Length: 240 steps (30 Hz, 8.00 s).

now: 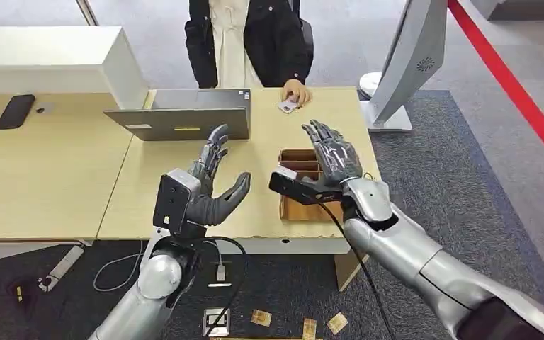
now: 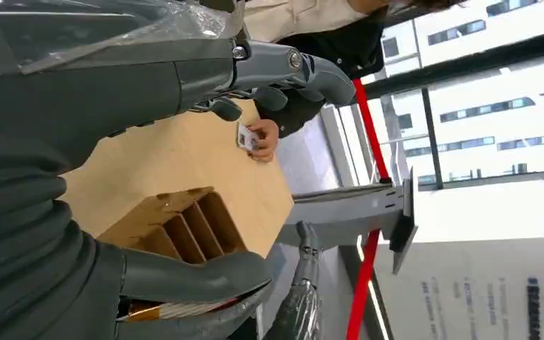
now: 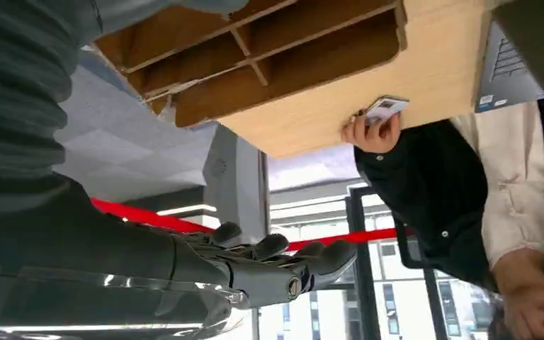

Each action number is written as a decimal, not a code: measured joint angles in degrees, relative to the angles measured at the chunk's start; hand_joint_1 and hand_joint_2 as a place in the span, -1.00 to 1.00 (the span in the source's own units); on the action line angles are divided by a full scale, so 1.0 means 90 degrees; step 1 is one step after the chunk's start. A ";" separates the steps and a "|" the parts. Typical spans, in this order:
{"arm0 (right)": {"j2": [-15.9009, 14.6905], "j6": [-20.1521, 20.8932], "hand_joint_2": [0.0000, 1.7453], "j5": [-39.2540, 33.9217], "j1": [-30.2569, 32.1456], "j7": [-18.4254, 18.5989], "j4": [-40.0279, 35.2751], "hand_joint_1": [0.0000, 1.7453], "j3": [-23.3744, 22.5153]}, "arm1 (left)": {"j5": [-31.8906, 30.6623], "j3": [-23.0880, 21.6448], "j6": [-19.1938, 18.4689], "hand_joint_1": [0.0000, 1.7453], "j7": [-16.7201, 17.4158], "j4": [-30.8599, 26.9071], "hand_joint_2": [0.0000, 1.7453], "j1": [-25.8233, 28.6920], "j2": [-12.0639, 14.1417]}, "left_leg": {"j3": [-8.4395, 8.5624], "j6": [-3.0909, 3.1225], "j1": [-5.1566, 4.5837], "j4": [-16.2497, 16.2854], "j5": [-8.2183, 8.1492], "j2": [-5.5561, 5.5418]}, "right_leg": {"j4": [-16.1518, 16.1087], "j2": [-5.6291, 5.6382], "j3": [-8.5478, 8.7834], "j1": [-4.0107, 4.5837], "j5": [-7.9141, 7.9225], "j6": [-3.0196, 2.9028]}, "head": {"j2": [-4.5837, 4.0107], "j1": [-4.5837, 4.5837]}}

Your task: Pass the card to the sensor for recognition and then transmit it.

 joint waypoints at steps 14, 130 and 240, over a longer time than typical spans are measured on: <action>0.0544 -0.0338 1.00 0.0228 -0.0025 0.0231 0.0617 -1.00 0.0180 | 0.0066 0.0000 0.0129 -1.00 0.0005 0.0002 1.00 -0.0036 -0.0029 | -0.0001 0.0000 -0.0001 0.0000 0.0000 0.0000 | 0.0000 -0.0001 0.0001 -0.0001 0.0000 0.0000 | 0.0000 0.0000; 0.0381 -0.0835 1.00 0.0592 -0.0164 0.1314 0.2020 -1.00 0.0092 | 0.0138 -0.0010 0.0304 -1.00 0.0056 -0.0202 1.00 0.0052 -0.0017 | 0.0001 0.0000 -0.0001 0.0000 0.0000 0.0001 | 0.0000 0.0000 0.0000 -0.0001 0.0000 0.0000 | 0.0000 0.0000; 0.0755 -0.0202 1.00 0.0374 -0.0698 0.1321 0.3019 -1.00 0.0272 | 0.0015 -0.0034 0.0568 -1.00 0.0257 -0.0357 1.00 0.0239 0.0073 | 0.0000 0.0000 -0.0001 0.0000 0.0000 0.0000 | 0.0000 -0.0001 0.0000 -0.0001 0.0000 0.0000 | 0.0000 0.0000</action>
